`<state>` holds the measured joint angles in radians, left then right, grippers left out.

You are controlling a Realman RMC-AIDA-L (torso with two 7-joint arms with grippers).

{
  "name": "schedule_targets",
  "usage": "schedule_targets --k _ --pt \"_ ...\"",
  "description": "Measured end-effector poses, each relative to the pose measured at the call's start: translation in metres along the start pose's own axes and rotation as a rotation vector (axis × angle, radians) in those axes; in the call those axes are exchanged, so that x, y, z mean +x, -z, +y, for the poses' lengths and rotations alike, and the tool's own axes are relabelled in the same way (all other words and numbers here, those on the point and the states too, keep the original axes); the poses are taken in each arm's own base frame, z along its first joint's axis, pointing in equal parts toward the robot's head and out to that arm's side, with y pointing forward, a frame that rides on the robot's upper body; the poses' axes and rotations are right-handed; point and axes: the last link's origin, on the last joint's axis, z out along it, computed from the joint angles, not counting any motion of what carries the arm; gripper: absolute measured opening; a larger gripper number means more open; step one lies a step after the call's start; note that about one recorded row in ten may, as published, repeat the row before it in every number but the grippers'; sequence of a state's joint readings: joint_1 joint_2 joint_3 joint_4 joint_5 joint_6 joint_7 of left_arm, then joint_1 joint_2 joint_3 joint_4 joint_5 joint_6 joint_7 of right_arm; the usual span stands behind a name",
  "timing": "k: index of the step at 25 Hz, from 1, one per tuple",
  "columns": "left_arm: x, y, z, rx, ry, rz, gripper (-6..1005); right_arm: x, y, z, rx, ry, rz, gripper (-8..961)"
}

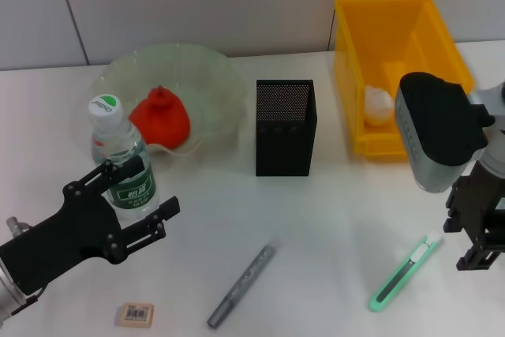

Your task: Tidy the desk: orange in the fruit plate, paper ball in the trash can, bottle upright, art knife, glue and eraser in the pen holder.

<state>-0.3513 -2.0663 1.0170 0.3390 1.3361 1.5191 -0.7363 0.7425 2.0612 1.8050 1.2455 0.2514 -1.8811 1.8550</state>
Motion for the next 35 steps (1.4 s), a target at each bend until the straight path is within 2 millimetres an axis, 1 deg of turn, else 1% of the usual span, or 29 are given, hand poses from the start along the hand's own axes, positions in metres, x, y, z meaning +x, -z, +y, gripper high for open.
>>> schedule_targets --k 16,25,35 --pt "-0.001 0.002 0.002 0.002 0.006 0.004 808 -0.015 -0.018 -0.007 -0.007 0.058 -0.006 525" --pt "-0.001 0.003 0.003 0.003 0.008 0.004 808 -0.017 -0.017 -0.01 0.008 0.068 -0.008 514" --pt "-0.001 0.002 0.003 0.001 0.009 0.005 808 -0.018 -0.026 -0.011 0.005 0.092 0.001 503"
